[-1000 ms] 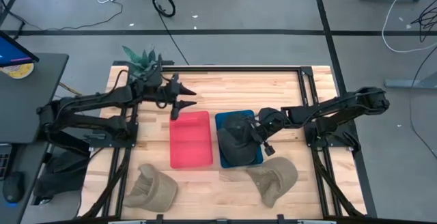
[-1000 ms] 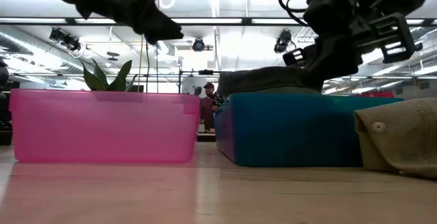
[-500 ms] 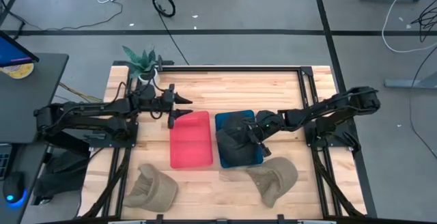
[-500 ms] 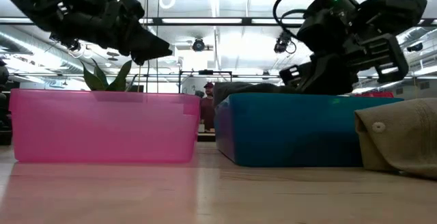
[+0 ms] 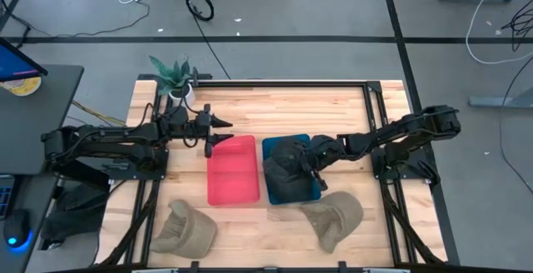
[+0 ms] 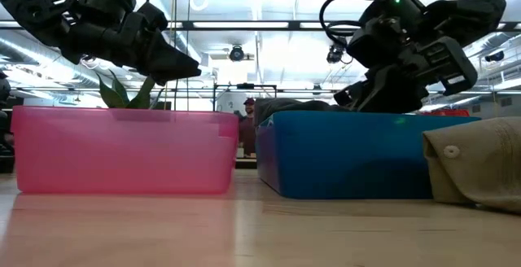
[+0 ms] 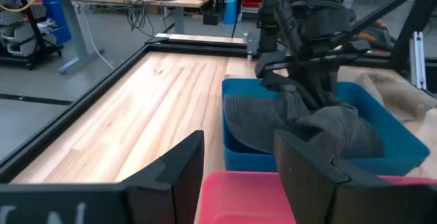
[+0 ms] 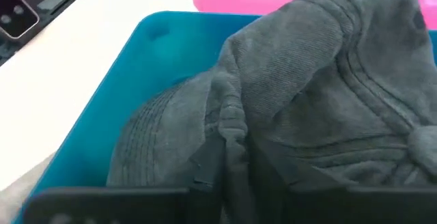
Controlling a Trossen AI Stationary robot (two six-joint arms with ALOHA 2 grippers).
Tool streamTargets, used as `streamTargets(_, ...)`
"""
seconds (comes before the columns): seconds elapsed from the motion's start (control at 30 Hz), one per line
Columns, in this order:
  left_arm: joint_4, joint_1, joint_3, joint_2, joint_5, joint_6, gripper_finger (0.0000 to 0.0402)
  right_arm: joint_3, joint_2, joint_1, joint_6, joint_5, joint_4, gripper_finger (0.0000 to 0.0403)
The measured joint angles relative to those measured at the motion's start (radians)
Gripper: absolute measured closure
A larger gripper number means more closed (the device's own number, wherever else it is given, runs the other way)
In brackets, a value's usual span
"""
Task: Pick & Place hat
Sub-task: Put the black cap into the blue bin
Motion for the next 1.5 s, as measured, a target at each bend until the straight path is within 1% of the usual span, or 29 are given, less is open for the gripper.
streamTargets(0.17, -0.006, 0.000, 0.000, 0.002, 0.002, 0.017, 0.0220, 0.040, -0.033, -0.001, 0.050, -0.023, -0.038, 0.0266)
streamTargets(0.3, -0.005, 0.000, 0.000, 0.002, 0.016, 0.024, 0.0220, 0.085, -0.084, 0.002, 0.066, -0.025, -0.132, 0.0224)
streamTargets(0.5, -0.004, 0.001, 0.000, 0.002, 0.036, 0.041, 0.0220, 0.162, -0.133, 0.001, 0.068, -0.002, -0.265, 0.0185)
streamTargets(0.57, -0.005, 0.002, 0.000, 0.002, 0.036, 0.039, 0.0220, 0.177, -0.134, 0.001, 0.067, 0.000, -0.263, 0.0178)
streamTargets(0.6, -0.004, 0.002, 0.000, 0.002, 0.036, 0.039, 0.0220, 0.182, -0.134, 0.001, 0.066, 0.000, -0.244, 0.0176)
streamTargets(0.77, -0.004, 0.002, 0.000, 0.003, 0.036, 0.047, 0.0220, 0.187, -0.090, 0.002, 0.043, 0.000, -0.035, 0.0174)
streamTargets(0.87, -0.003, 0.002, 0.000, 0.003, 0.036, 0.050, 0.0220, 0.188, -0.045, 0.002, 0.042, 0.037, 0.046, 0.0179)
streamTargets(0.97, -0.004, 0.002, 0.000, 0.003, 0.036, 0.047, 0.0220, 0.216, 0.018, 0.002, 0.041, 0.049, 0.049, 0.0184)
streamTargets(1.1, -0.004, 0.002, 0.000, 0.003, 0.036, 0.047, 0.0220, 0.304, 0.116, 0.002, 0.017, 0.048, 0.048, 0.0187)
streamTargets(1.13, -0.004, 0.002, 0.000, 0.003, 0.036, 0.047, 0.0220, 0.326, 0.137, 0.002, 0.016, 0.048, 0.028, 0.0187)
streamTargets(1.23, -0.005, 0.002, 0.000, 0.003, 0.035, 0.047, 0.0220, 0.378, 0.187, 0.000, 0.014, 0.048, -0.105, 0.0187)
streamTargets(1.33, -0.005, 0.002, 0.000, 0.003, 0.035, 0.047, 0.0220, 0.381, 0.205, -0.012, 0.015, 0.040, -0.161, 0.0187)
streamTargets(1.5, -0.004, 0.002, 0.000, 0.003, 0.032, 0.048, 0.0220, 0.321, 0.223, -0.012, 0.045, 0.079, -0.100, 0.0187)
